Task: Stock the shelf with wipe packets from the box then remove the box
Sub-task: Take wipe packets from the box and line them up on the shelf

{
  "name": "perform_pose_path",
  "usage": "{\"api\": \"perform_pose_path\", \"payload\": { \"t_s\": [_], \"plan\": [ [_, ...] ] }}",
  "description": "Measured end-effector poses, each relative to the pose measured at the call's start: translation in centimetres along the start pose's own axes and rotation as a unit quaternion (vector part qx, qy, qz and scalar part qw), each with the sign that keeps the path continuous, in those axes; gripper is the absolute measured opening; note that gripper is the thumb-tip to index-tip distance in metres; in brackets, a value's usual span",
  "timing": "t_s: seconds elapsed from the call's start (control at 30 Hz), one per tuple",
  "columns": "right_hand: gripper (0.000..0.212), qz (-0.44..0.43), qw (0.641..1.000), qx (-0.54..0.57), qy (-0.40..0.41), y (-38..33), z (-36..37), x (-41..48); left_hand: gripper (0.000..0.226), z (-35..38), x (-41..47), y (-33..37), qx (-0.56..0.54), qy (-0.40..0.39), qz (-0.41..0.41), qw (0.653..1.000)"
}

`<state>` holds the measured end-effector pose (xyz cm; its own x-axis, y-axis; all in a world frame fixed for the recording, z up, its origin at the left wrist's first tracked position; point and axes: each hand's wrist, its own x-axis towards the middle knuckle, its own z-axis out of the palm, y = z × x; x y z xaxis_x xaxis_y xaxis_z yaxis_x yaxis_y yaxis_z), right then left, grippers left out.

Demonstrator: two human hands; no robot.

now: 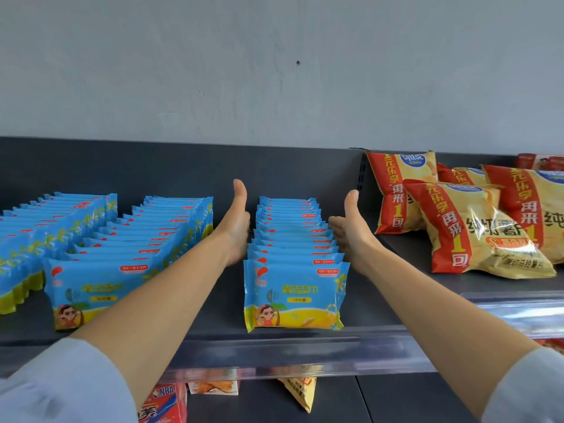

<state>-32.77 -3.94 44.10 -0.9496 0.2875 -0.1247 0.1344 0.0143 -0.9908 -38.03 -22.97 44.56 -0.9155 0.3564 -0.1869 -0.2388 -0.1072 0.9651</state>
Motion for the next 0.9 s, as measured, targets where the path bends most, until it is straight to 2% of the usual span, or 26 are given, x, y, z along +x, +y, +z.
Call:
{"api": "perform_pose_path", "payload": {
  "t_s": [0.1, 0.17, 0.23, 0.37, 0.43, 0.5, 0.6, 0.7, 0.83, 0.9],
  "plan": [
    [0.096, 0.038, 0.997, 0.061, -0.033, -0.5, 0.3, 0.8, 0.104, 0.6, 0.5, 0.4, -0.029, -0.016, -0.023, 0.999],
    [0.091, 0.042, 0.995, 0.056, -0.077, -0.6, 0.5, 0.9, 0.104, 0.9, 0.8, 0.5, -0.034, -0.069, -0.036, 0.996],
    [0.083, 0.048, 0.993, 0.049, -0.097, -0.4, 0.6, 1.6, 0.104, 0.7, 1.3, 0.4, -0.039, -0.079, -0.037, 0.995],
    [0.078, 0.020, 0.999, 0.034, -0.038, -0.3, 0.5, 3.6, 0.087, 0.6, 2.1, 0.7, -0.017, -0.009, -0.012, 1.000],
    [0.084, 0.027, 0.998, 0.041, -0.030, -0.7, 0.6, 4.2, 0.084, 0.6, 3.1, 0.8, -0.007, 0.002, -0.009, 1.000],
    [0.089, 0.033, 0.998, 0.034, -0.031, -1.0, 0.8, 4.9, 0.089, 0.6, 3.8, 1.0, 0.002, -0.009, -0.017, 1.000],
    [0.078, 0.035, 0.999, 0.029, -0.025, -1.1, 1.0, 5.7, 0.101, 0.4, 5.2, 0.9, 0.002, -0.031, -0.028, 0.999],
    [0.088, 0.033, 0.999, 0.039, -0.012, -0.8, 0.8, 6.5, 0.117, -0.1, 6.3, 0.6, -0.012, -0.025, -0.031, 0.999],
    [0.096, 0.033, 0.999, 0.032, 0.000, -1.3, 0.9, 7.1, 0.107, -0.3, 7.4, 0.6, -0.006, 0.009, -0.023, 1.000],
    [0.094, 0.035, 0.999, 0.026, -0.024, -1.6, 0.9, 7.1, 0.115, 0.0, 7.4, 0.7, 0.005, -0.011, -0.032, 0.999]
  ]
}}
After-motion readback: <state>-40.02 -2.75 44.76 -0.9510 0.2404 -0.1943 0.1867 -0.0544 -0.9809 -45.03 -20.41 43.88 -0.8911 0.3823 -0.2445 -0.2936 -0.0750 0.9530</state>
